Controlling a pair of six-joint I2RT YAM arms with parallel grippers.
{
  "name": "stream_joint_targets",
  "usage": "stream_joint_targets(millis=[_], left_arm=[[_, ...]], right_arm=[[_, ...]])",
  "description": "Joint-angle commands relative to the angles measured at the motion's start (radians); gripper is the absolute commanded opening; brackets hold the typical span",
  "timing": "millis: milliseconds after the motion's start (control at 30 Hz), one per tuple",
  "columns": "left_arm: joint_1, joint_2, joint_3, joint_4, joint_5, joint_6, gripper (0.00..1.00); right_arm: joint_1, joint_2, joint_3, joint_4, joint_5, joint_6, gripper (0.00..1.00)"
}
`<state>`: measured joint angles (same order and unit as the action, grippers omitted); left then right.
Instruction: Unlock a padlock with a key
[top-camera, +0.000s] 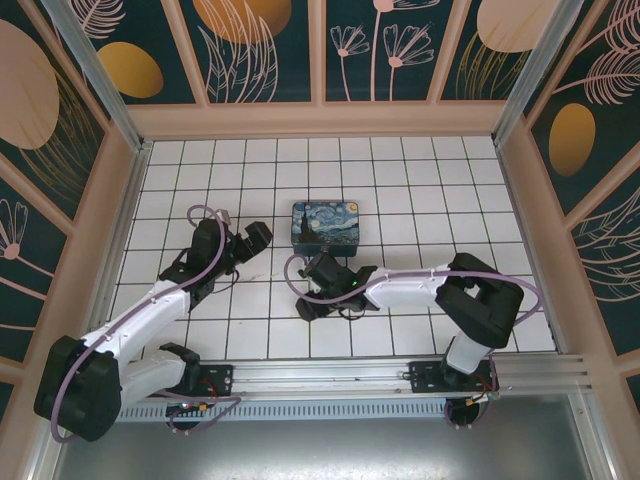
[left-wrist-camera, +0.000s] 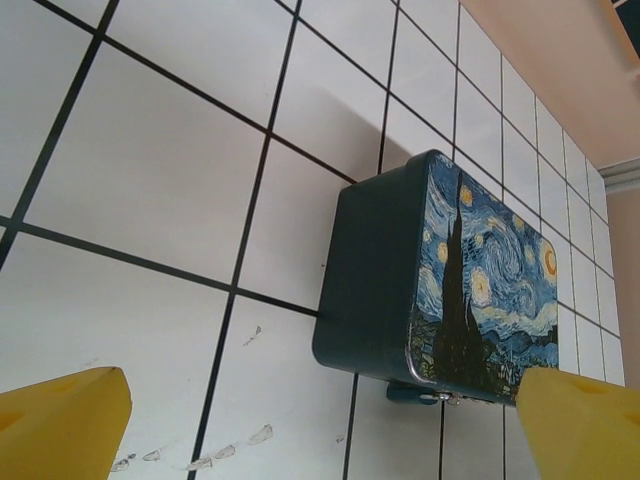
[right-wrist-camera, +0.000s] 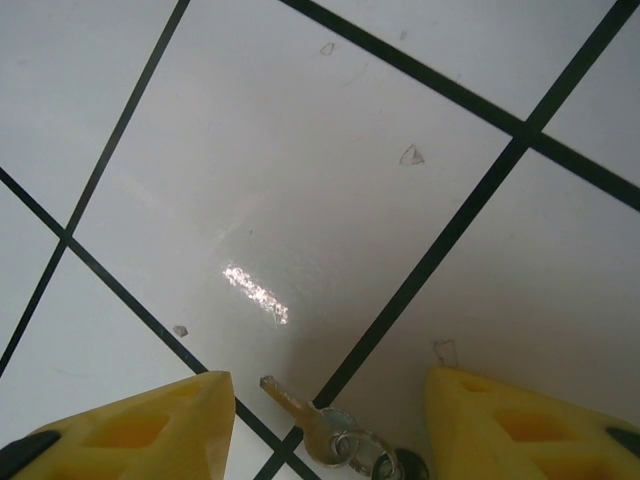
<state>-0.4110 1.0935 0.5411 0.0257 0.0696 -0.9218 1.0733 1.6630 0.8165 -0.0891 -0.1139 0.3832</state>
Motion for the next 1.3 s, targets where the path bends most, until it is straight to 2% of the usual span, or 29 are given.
stream_joint_targets(millis=[0,367,733,1033,1267], left_arm=[[0.009,0.011,-0.008,0.037,0.019,0.006,0.99],[0.011,0.028,-0.002,0.052,0.034,0.007,0.99],[0.017,0.035,0.003,0.062,0.057,0.015,0.99],[0.017,0.037,0.002,0.057,0.057,0.017,0.99],[0.017,0.036,-0.007,0.056,0.061,0.014,0.99]], right_arm=[[0.027,-0.007,0.009,-0.129,0.041,-0.041,0.55],[0.091,0.075,0.073,-0.29,0.181,-0.107,0.56],[0.167,0.27,0.18,-0.379,0.281,-0.136,0.52],[0.167,0.305,0.186,-0.339,0.276,-0.121,0.36],[0.15,0.299,0.176,-0.303,0.254,-0.105,0.1]])
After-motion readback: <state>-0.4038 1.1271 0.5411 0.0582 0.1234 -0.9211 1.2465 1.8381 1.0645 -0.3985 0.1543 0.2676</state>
